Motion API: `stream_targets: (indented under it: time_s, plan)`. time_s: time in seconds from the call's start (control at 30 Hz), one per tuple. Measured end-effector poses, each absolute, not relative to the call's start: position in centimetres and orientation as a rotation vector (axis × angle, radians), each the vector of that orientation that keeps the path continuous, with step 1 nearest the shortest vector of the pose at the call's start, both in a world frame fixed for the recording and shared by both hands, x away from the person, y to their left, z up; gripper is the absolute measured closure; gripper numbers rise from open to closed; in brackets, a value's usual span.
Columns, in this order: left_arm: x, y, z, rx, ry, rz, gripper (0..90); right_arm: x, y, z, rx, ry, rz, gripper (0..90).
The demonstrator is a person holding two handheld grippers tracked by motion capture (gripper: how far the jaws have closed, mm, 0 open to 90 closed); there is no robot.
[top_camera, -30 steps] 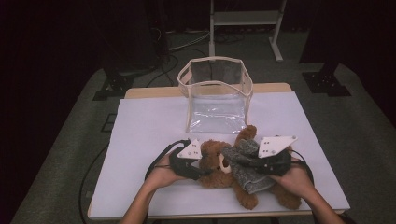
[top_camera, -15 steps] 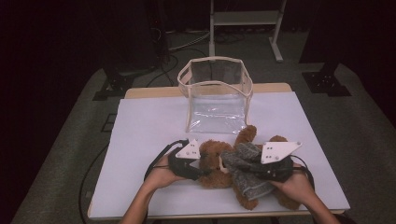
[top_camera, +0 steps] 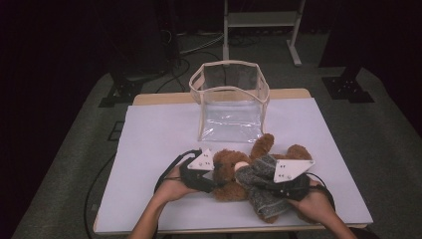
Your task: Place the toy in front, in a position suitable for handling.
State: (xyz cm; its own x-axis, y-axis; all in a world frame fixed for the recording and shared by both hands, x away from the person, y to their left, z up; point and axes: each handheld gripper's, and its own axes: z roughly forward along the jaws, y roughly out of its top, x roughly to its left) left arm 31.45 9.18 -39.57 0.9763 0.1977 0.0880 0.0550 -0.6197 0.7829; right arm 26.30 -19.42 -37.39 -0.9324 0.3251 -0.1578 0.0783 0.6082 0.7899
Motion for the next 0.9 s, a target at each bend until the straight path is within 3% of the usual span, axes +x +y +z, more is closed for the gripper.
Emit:
stream_targets:
  time_s: [0.27, 0.5, 0.9]
  plan:
    - [31.5, 9.4, -39.7, 2.239, 0.180, 0.204, 46.9, 26.5, -16.4, -36.2, 0.227, 2.532, 1.258, 79.7]
    - [31.3, 9.2, -39.6, 2.230, 0.174, 0.204, 47.0, 26.8, -18.2, -37.3, 0.298, 2.561, 1.258, 79.7]
    - [31.4, 9.1, -39.6, 2.228, 0.167, 0.201, 47.0, 27.7, -15.3, -34.4, 0.198, 2.549, 1.253, 79.7]
